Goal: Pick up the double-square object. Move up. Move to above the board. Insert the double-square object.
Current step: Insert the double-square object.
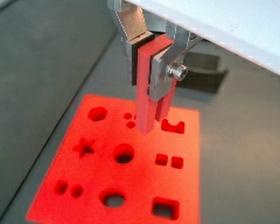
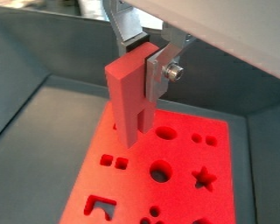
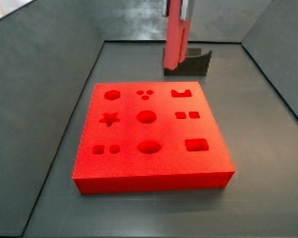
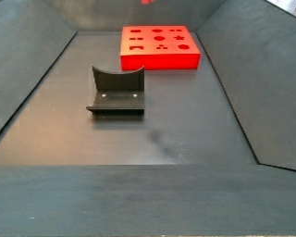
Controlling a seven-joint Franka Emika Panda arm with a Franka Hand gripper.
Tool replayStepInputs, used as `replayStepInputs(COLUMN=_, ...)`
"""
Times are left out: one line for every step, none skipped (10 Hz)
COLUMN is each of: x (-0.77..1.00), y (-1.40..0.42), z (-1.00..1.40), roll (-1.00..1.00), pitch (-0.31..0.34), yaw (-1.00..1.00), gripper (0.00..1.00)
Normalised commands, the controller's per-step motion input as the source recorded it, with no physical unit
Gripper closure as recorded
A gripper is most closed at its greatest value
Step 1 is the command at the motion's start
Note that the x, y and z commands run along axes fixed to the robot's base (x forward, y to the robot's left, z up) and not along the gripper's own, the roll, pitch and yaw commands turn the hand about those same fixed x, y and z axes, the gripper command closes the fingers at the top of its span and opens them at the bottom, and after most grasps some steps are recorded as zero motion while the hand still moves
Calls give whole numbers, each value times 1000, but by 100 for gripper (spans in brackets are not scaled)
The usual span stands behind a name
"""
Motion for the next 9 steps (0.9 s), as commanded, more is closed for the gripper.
replayStepInputs(x=0, y=0, z=-223, roll=-1, pitch=-17, yaw=-1000, gripper=100)
replayStepInputs(x=0, y=0, z=-226, roll=0, pitch=-19, yaw=-1000, gripper=100)
replayStepInputs(x=0, y=0, z=-214, roll=-1, pitch=-11, yaw=-1000, gripper=100)
replayStepInputs(x=0, y=0, z=-211, roll=-3, pitch=-11, yaw=-1000, gripper=100)
replayStepInputs(x=0, y=0, z=-217, roll=-4, pitch=-10, yaw=-1000, gripper=100)
replayStepInputs(x=0, y=0, z=-217, roll=-3, pitch=-9, yaw=-1000, gripper=100)
replayStepInputs(x=0, y=0, z=-220, roll=-1, pitch=-7, yaw=-1000, gripper=100)
replayStepInputs(x=0, y=0, z=-223, roll=0, pitch=-3, yaw=-1000, gripper=100)
replayStepInputs(x=0, y=0, z=-220, roll=0, pitch=0, yaw=-1000, gripper=100)
